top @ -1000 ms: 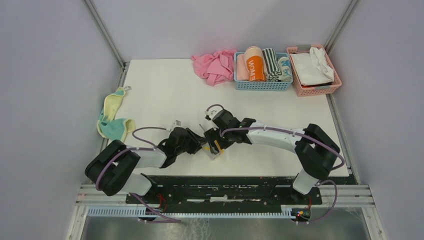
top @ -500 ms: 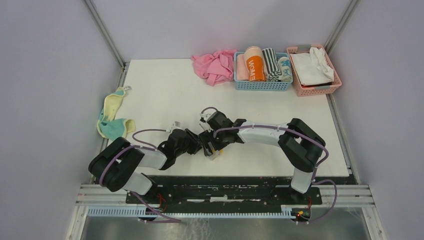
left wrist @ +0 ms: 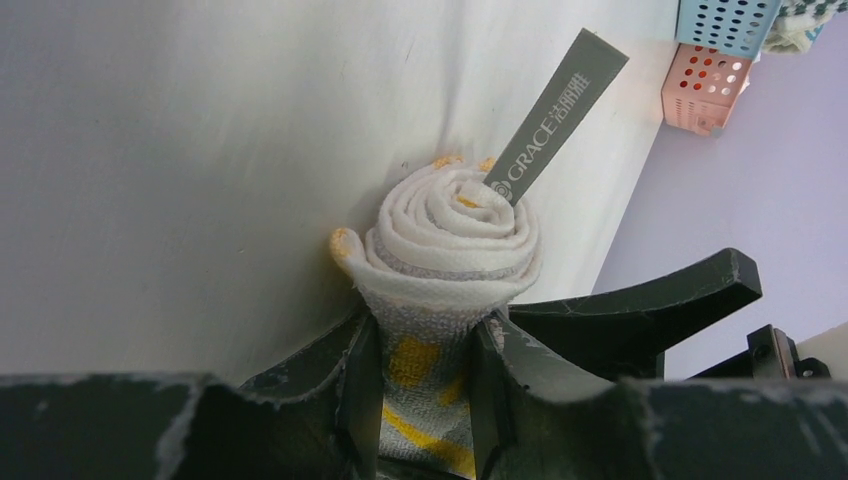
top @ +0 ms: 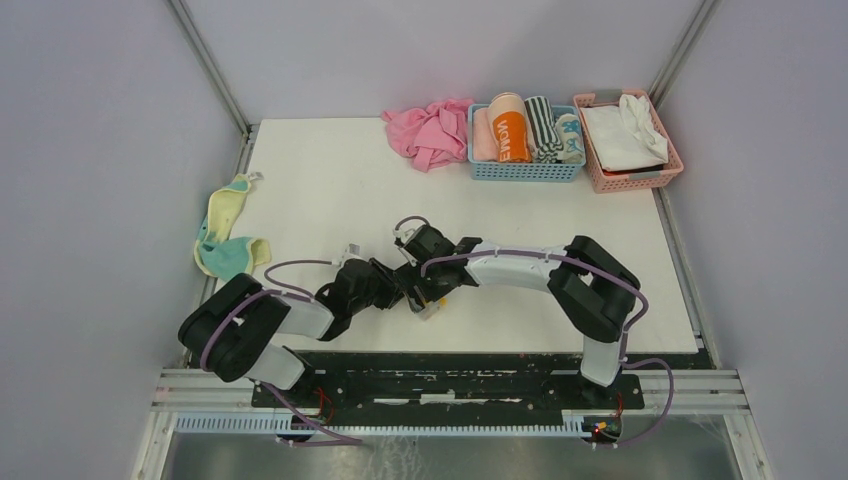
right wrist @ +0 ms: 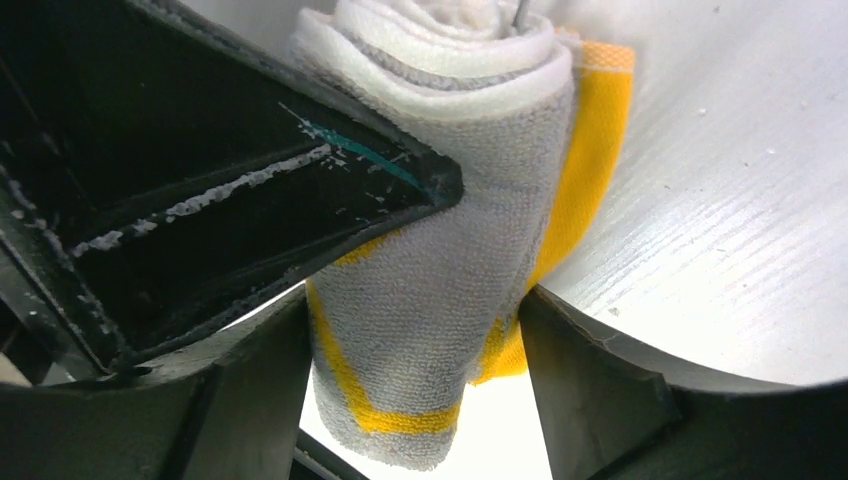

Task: Roll the towels
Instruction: Roll the towel at the center of the board, then pick up the towel at the center of the board.

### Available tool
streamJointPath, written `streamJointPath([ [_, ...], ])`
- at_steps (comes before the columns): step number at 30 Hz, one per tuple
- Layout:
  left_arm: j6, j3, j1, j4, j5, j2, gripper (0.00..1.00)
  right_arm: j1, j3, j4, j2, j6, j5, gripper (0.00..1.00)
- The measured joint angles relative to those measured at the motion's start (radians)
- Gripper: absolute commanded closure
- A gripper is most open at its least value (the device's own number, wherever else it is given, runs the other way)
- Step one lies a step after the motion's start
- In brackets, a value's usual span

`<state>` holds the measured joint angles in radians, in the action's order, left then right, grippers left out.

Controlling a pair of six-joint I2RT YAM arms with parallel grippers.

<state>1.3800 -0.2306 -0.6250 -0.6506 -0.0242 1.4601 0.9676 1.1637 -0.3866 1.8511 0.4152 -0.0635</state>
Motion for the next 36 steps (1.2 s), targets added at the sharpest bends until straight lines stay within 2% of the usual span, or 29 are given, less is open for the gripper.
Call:
streamJointPath([
  [3, 0.005, 0.000, 0.002, -0.008, -0.002, 0.008, 0.62, 0.016, 0.023, -0.013, 0.020, -0.013, 0.018, 0.27],
  [6, 0.011, 0.003, 0.002, -0.025, -0.003, 0.018, 0.61, 0.020, 0.031, -0.019, 0.029, -0.019, 0.020, 0.37],
  [12, 0.029, 0.017, 0.003, -0.114, -0.009, 0.066, 0.58, 0.029, 0.046, -0.030, 0.045, -0.027, 0.054, 0.63],
  [15, 0.042, 0.022, 0.004, -0.168, -0.018, 0.097, 0.52, 0.030, 0.046, -0.036, 0.045, -0.025, 0.071, 0.82],
  [19, 0.044, 0.016, 0.026, -0.179, -0.046, 0.102, 0.43, 0.033, 0.046, -0.053, 0.032, -0.035, 0.106, 0.96],
  [23, 0.025, -0.039, 0.089, -0.088, -0.117, 0.084, 0.35, 0.027, 0.046, -0.107, 0.012, -0.070, 0.158, 1.00],
  [27, -0.045, -0.134, 0.223, 0.092, -0.124, 0.047, 0.30, -0.018, 0.049, -0.224, -0.016, -0.115, 0.189, 1.00],
  [30, -0.125, -0.243, 0.319, 0.290, -0.089, -0.003, 0.28, -0.104, 0.085, -0.340, -0.036, -0.161, 0.227, 1.00],
  [36, -0.332, -0.493, 0.398, 0.636, -0.017, -0.134, 0.23, -0.326, 0.304, -0.487, -0.059, -0.264, 0.336, 1.00],
])
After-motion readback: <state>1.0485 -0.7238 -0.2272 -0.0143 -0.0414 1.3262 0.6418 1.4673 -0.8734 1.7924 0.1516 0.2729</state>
